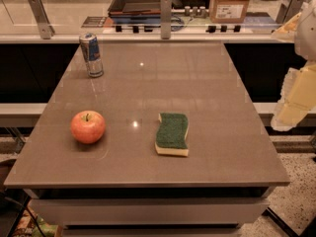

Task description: Pick apple

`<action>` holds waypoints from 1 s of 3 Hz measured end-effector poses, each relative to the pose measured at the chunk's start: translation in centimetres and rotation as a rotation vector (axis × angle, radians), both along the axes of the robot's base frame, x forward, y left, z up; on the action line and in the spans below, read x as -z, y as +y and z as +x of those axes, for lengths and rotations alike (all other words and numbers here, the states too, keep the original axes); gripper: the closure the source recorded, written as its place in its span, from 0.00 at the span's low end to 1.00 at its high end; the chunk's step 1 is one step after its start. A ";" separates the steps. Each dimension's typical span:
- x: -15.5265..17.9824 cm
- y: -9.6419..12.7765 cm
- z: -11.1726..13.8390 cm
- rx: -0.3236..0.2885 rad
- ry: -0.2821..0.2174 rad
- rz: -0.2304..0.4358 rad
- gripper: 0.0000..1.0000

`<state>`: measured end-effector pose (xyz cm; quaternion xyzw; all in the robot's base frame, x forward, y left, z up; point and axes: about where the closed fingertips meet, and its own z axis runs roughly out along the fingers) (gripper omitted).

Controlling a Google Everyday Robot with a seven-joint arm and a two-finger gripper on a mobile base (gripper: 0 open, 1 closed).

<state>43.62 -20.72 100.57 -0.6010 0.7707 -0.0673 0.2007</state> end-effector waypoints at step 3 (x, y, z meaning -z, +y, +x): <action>1.2 2.0 -0.4 -0.020 0.020 0.080 0.00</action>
Offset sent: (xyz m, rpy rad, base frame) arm -0.0032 0.0074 -0.0018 0.0377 0.0033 0.0086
